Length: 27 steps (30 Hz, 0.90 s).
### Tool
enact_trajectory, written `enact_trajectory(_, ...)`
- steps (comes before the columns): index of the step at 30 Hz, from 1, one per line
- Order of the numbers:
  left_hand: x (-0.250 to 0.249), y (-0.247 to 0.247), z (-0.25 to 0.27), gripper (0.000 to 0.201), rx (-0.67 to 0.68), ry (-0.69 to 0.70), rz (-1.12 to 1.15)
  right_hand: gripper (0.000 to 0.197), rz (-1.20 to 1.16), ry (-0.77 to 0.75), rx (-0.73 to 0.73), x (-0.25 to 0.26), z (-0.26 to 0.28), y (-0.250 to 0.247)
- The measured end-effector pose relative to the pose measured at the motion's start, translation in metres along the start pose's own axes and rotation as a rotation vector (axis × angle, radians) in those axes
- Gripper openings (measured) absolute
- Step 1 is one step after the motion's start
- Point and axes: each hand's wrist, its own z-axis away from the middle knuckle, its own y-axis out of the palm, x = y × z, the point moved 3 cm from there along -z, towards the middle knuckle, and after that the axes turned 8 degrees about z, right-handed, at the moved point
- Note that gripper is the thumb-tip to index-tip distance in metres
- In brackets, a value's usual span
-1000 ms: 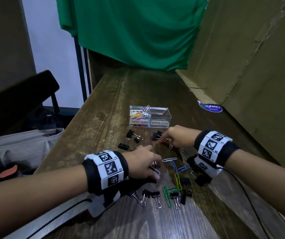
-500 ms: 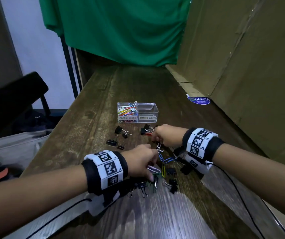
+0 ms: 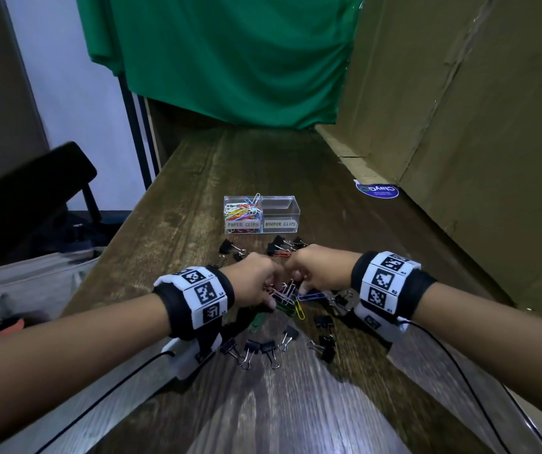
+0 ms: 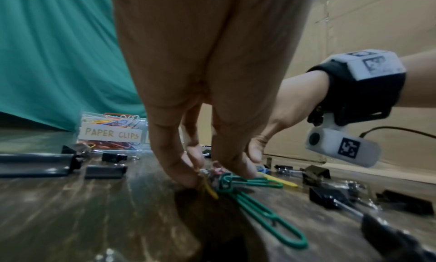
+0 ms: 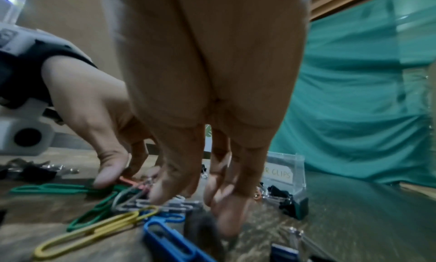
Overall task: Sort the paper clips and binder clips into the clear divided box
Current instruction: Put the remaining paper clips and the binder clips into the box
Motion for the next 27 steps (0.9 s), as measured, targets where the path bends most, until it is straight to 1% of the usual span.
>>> enact_trajectory(1,0.0,-0.002,0.0,0.047,-0.011,0.005,0.004,0.021,0.001,-0.017,0.004,0.001,0.002,-0.001)
enact_trajectory(3,0.0,-0.001,0.002,0.053,-0.016,0.013,0.006,0.052,0.015,-0.052,0.042,0.003,0.004,0.002)
enact_trajectory(4,-0.001,0.001,0.003,0.054,-0.011,0.008,-0.006,0.058,0.025,-0.055,0.03,0.004,0.004,0.005)
enact_trajectory(5,-0.002,0.002,0.002,0.052,-0.005,-0.008,-0.021,0.056,0.035,-0.07,-0.006,0.006,0.002,0.008)
enact_trajectory(8,-0.001,0.002,-0.004,0.041,0.001,-0.051,-0.049,0.034,0.058,-0.045,-0.064,0.006,-0.003,0.014)
enact_trajectory(9,-0.001,0.002,-0.005,0.039,0.004,-0.051,-0.061,0.03,0.063,-0.037,-0.071,0.005,-0.004,0.014)
enact_trajectory(11,-0.003,0.003,-0.006,0.037,0.022,-0.045,-0.077,0.029,0.074,-0.025,-0.071,0.001,-0.004,0.014)
enact_trajectory(13,-0.005,0.003,-0.008,0.031,0.033,-0.043,-0.073,0.028,0.085,-0.053,-0.062,0.001,-0.003,0.014)
enact_trajectory(16,-0.002,-0.006,-0.011,0.016,0.008,-0.043,-0.044,0.016,0.063,-0.078,-0.043,-0.003,-0.002,0.014)
enact_trajectory(17,0.002,-0.011,-0.014,0.015,-0.008,-0.051,-0.035,0.014,0.063,-0.071,-0.033,-0.005,-0.002,0.013)
enact_trajectory(18,0.005,-0.019,-0.016,0.017,-0.026,-0.06,-0.023,0.015,0.067,-0.054,-0.016,-0.007,-0.001,0.011)
enact_trajectory(21,0.017,-0.048,-0.029,0.02,-0.091,-0.1,0.015,0.03,0.066,-0.023,0.025,-0.012,0.001,0.004)
enact_trajectory(23,0.025,-0.072,-0.04,0.017,-0.167,-0.123,0.033,0.032,0.07,-0.041,0.04,-0.01,0.003,0.003)
enact_trajectory(25,0.033,-0.096,-0.051,0.017,-0.262,-0.146,0.064,0.045,0.086,-0.058,0.079,-0.006,0.004,0.007)
enact_trajectory(26,0.038,-0.107,-0.057,0.018,-0.306,-0.151,0.08,0.047,0.102,-0.06,0.086,-0.005,0.004,0.011)
enact_trajectory(27,0.042,-0.116,-0.063,0.018,-0.345,-0.154,0.089,0.045,0.119,-0.075,0.071,-0.004,0.004,0.013)
